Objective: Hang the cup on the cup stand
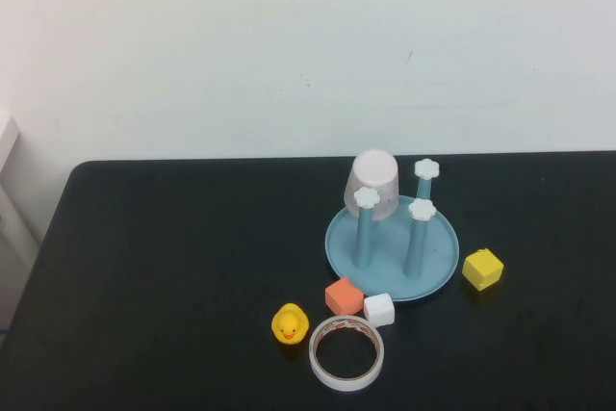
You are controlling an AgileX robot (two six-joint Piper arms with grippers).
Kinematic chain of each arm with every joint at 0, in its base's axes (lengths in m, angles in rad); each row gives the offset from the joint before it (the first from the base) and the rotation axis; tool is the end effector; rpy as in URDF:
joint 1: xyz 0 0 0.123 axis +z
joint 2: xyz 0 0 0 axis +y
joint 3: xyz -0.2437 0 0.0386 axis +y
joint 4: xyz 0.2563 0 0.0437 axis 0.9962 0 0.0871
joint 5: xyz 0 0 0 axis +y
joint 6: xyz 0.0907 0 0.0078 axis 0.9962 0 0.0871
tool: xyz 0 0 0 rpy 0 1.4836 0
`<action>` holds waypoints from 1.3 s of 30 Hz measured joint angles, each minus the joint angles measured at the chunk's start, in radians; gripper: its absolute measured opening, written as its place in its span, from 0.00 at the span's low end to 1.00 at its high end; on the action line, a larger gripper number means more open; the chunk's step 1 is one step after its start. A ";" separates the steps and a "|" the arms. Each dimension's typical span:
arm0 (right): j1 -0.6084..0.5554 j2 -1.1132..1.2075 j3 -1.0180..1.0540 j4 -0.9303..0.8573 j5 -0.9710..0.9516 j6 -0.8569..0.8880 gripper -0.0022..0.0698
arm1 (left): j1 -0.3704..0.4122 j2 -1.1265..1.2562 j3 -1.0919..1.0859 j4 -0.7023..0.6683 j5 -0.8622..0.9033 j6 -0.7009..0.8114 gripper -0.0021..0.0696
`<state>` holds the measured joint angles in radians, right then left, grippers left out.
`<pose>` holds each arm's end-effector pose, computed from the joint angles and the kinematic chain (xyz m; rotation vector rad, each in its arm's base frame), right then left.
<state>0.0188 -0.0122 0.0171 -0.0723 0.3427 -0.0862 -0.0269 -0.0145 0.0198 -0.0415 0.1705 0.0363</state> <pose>0.1003 -0.0003 0.1776 -0.1413 1.8264 -0.1176 0.1029 -0.0034 0.1922 0.0238 1.6592 -0.0298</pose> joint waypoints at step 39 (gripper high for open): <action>0.000 0.000 0.000 0.000 0.001 0.000 0.03 | 0.005 0.000 -0.002 -0.047 0.139 0.142 0.03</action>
<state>0.0188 -0.0122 0.0171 -0.0723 0.3441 -0.0862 -0.0220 -0.0145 0.0181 -0.0887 0.3099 0.1788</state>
